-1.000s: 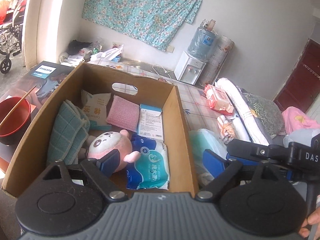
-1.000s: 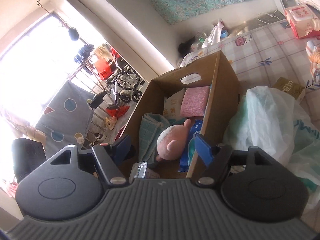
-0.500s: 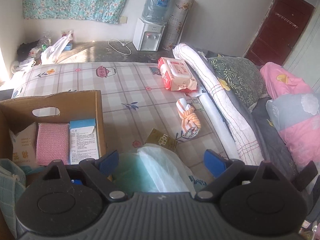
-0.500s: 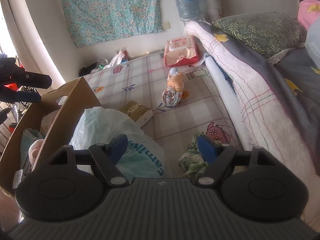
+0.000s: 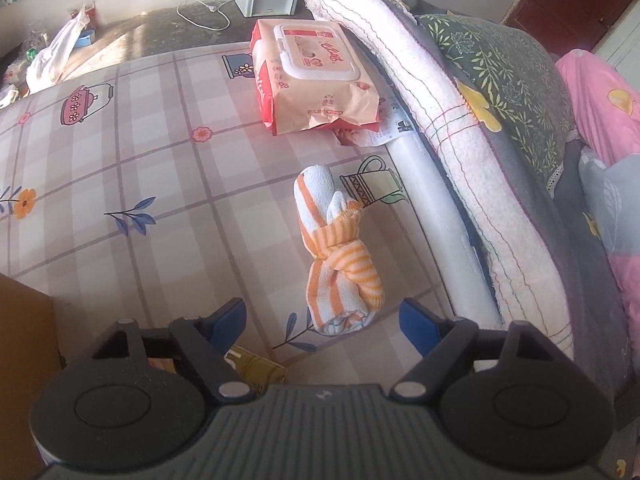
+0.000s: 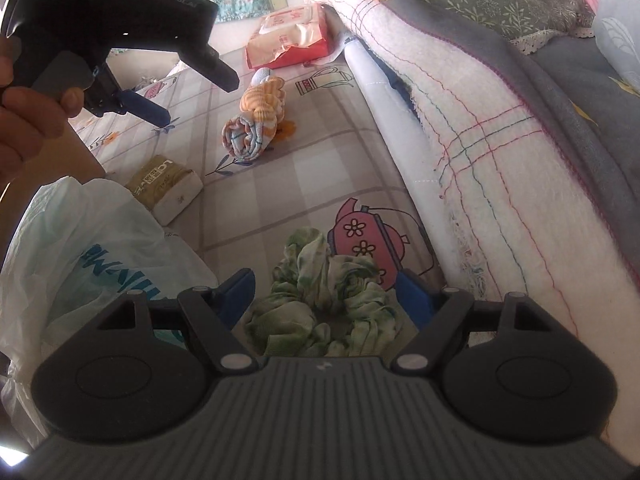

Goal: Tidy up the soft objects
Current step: 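Move the right gripper to the green floral cloth on the bed, then grasp the green floral cloth with the right gripper while the left grasps the rolled towel, then carry the green cloth toward the box with the right gripper while the left lowers the towel in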

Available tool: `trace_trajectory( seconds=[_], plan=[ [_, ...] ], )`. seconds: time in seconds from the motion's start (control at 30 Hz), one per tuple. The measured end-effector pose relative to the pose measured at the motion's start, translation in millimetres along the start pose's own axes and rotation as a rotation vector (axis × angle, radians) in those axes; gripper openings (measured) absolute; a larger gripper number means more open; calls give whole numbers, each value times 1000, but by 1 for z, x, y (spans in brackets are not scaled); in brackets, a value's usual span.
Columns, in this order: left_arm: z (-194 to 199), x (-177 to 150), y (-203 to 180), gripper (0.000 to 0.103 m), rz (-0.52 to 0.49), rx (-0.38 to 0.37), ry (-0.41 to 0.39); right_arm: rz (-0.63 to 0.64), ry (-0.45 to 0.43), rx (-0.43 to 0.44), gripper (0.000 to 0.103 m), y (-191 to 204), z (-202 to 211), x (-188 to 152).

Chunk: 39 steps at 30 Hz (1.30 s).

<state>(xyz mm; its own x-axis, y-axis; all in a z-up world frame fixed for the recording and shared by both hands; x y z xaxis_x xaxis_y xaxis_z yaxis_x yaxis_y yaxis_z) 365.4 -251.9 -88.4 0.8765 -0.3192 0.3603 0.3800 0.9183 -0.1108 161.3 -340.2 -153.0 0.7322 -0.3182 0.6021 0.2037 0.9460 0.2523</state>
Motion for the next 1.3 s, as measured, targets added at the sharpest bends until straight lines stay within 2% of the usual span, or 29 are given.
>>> trace_trajectory(
  seconds=[0.1,0.17,0.23,0.3,0.37,0.53,0.63,0.73,0.93,1.1,1.17,1.2,1.3],
  plan=[
    [-26,5,-7,70,-4,1,42,-13,-1,3,77,-4,-5,-1],
    [-39,6,-10,69,4,-14,74,-7,-8,-3,77,-7,-7,-1],
    [-46,5,-11,64,12,-27,88,3,-14,-9,76,-7,-9,-1],
    [-50,4,-12,51,14,-32,95,17,-20,-20,73,-6,-9,-1],
    [-48,3,-12,48,15,-33,83,27,-31,-38,56,-5,-8,-1],
    [-29,4,-9,42,27,-34,51,11,-52,-38,28,-10,-3,2],
    [1,4,0,41,51,-57,21,-23,-56,-5,23,-12,0,2],
    [48,-2,22,41,84,-75,-24,-18,-75,-11,21,-10,6,2],
    [158,-30,94,40,173,-62,-177,12,-122,-8,21,3,25,1],
    [243,-86,164,40,286,-27,-314,31,-162,16,20,17,48,3],
    [261,-116,185,39,330,-11,-344,41,-178,29,21,24,58,5],
    [267,-130,195,36,350,-8,-350,46,-188,42,21,28,65,6],
    [274,-177,221,34,431,-16,-355,62,-209,75,20,43,81,10]
  ],
)
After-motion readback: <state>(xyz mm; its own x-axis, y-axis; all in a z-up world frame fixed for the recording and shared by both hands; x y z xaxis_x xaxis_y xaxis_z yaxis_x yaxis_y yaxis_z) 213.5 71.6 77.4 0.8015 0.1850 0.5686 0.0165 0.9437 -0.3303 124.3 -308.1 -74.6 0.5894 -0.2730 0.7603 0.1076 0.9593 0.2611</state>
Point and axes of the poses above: each gripper's, at about its wrist camera, not at the fingertips, and z roughly against the way its jaws point, y to its left, x to its top, the point moved 6 cm from there along -z, roughly the way its jaws point, and after that the axes turned 6 degrees about x, right-handed, at the moved point
